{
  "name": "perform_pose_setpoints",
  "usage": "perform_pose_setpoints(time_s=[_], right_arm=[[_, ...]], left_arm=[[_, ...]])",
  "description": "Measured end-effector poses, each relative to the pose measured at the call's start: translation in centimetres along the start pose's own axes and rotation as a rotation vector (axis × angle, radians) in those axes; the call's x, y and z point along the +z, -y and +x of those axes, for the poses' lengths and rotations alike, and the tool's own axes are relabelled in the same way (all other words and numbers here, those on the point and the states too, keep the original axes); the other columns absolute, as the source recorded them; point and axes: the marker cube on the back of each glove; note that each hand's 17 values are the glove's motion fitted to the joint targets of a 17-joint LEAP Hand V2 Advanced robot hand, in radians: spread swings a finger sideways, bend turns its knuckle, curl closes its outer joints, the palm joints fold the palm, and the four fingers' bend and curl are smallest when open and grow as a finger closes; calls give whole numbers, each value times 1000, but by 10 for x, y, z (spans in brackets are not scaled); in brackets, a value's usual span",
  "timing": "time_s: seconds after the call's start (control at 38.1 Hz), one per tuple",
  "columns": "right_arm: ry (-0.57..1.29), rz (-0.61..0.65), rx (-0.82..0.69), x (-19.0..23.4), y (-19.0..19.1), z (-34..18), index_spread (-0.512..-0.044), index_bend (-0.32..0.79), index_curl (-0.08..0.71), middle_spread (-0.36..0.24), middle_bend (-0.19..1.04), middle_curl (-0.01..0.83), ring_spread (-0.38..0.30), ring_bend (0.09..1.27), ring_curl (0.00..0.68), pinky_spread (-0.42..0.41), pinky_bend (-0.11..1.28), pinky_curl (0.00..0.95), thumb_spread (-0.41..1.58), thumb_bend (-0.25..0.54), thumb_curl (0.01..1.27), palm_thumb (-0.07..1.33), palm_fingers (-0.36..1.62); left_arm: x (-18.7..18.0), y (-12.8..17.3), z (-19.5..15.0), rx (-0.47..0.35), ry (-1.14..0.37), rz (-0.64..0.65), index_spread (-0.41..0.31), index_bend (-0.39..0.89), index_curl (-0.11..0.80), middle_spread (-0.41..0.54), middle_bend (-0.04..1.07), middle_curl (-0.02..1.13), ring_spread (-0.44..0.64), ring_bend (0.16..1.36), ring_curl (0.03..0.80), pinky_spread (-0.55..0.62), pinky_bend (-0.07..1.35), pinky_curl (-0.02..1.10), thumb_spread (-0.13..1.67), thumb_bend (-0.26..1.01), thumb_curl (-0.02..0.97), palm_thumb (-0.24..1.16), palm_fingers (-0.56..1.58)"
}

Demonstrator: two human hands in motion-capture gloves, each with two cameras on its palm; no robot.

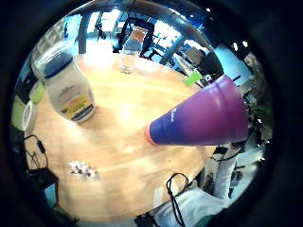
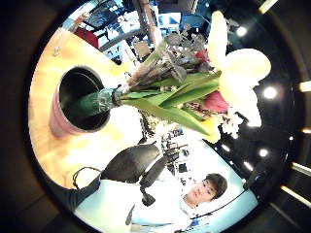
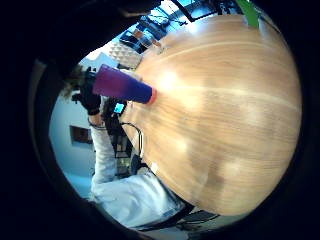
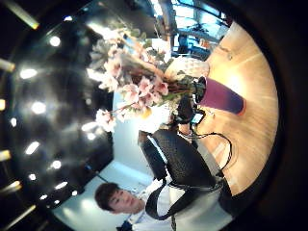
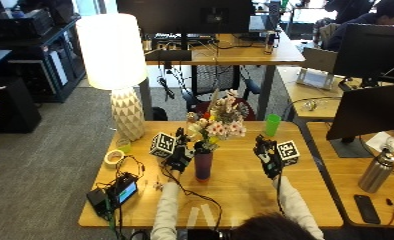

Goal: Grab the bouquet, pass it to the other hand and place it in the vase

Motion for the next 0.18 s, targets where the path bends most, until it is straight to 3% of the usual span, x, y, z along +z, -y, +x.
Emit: perform_pose_setpoints(time_s=[0.08, 0.18], right_arm=[[7, 2, -16, 0, -1, 2, -396, 129, 235, -72, 188, 345, 137, 377, 290, 312, 605, 343, 1043, -24, 305, 384, 167], [-98, 32, 84, -8, -2, 20, -394, 130, 233, -68, 188, 343, 140, 376, 290, 313, 604, 344, 1046, -22, 306, 393, 168]], left_arm=[[10, -11, -37, -211, 95, -59, 19, 43, 178, 249, 169, 298, 357, 562, 309, 473, 424, 311, 706, -48, 439, 139, -214], [21, -20, -48, -247, 76, -92, 23, 61, 160, 261, 170, 290, 385, 552, 302, 501, 410, 306, 710, -46, 424, 137, -200]])
